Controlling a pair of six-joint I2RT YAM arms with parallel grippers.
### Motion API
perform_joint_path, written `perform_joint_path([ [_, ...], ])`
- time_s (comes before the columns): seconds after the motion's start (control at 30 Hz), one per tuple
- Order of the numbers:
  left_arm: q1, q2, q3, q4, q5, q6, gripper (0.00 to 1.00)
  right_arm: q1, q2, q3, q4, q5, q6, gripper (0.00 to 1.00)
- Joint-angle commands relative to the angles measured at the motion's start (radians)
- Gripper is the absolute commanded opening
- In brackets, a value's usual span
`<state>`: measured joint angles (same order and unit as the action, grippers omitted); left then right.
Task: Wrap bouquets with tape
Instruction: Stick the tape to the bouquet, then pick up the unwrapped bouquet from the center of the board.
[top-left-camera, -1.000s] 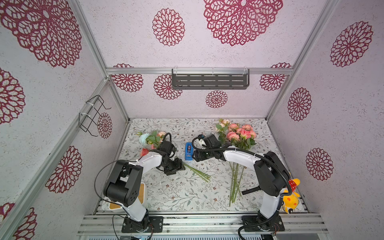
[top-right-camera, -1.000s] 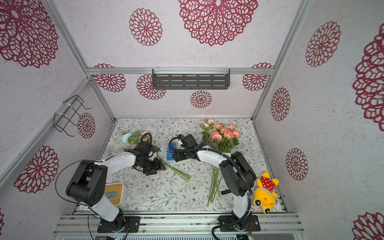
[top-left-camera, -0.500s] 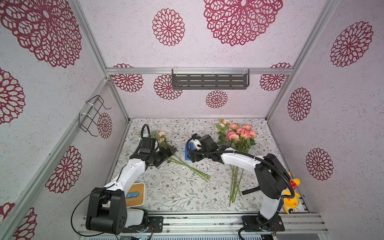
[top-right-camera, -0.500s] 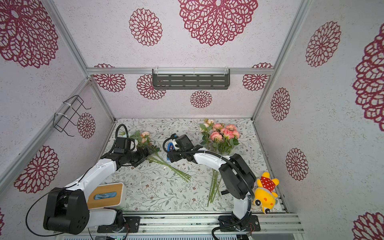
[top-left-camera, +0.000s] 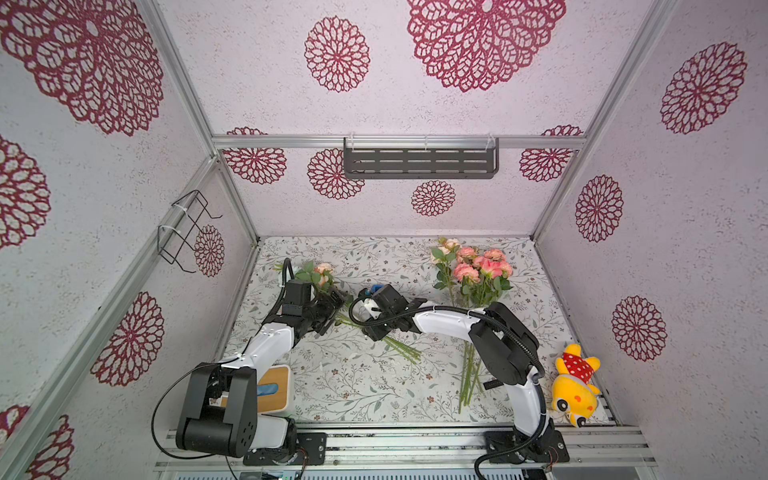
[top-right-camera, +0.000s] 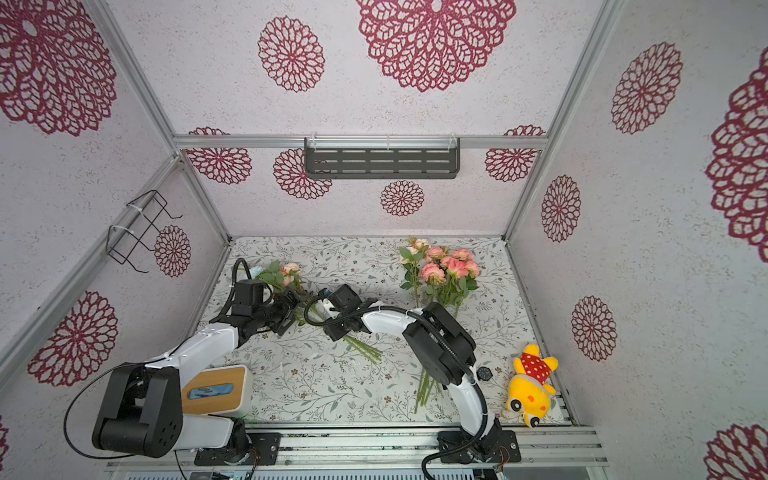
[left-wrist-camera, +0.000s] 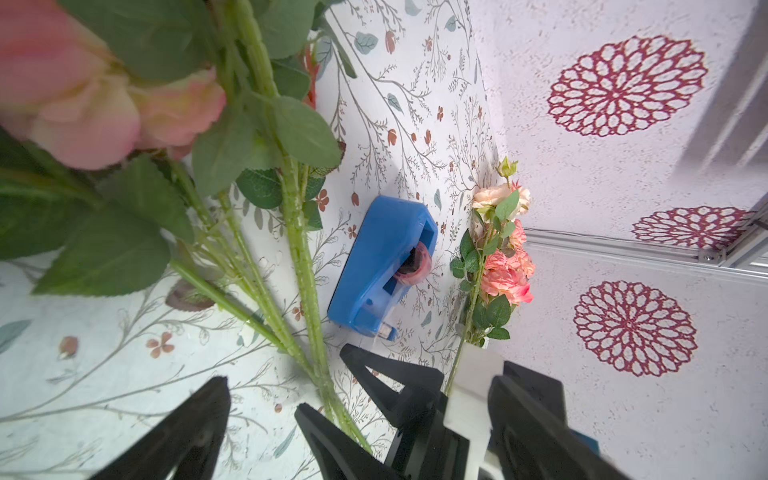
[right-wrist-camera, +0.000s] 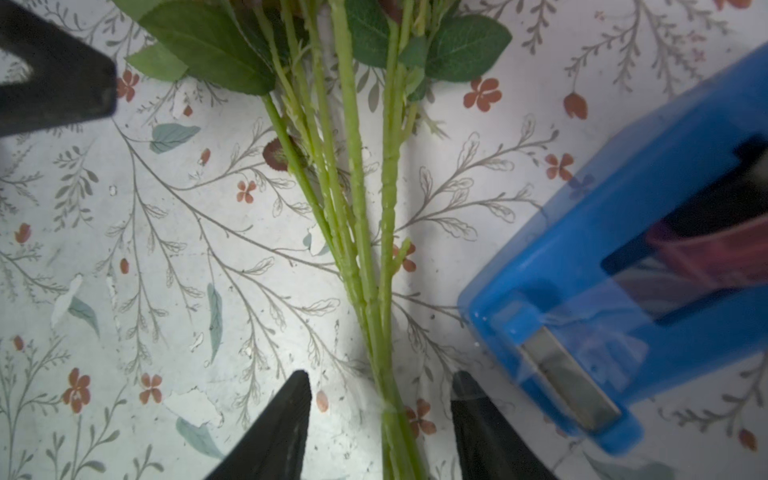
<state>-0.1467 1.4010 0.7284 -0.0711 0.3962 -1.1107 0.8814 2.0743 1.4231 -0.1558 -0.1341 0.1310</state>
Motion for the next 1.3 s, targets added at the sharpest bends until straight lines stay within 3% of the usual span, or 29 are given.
perform_joint_path([
  [0.0, -0.014, -0.004, 0.014, 0.038, -0.017, -0.015, 0.99, -0.001, -0.014, 0.018, -0.014, 0.002, -0.016, 0.52],
  [0.97, -0.017, 0.04, -0.01, 0.104, -0.005, -0.059, 0.99, 0.002, 0.039, -0.047, -0.031, 0.065, -0.062, 0.32],
  [1.27, -0.007, 0.077, -0.042, 0.176, 0.001, -0.109, 0.99, 0.009, 0.066, -0.051, -0.065, 0.099, -0.102, 0.19],
])
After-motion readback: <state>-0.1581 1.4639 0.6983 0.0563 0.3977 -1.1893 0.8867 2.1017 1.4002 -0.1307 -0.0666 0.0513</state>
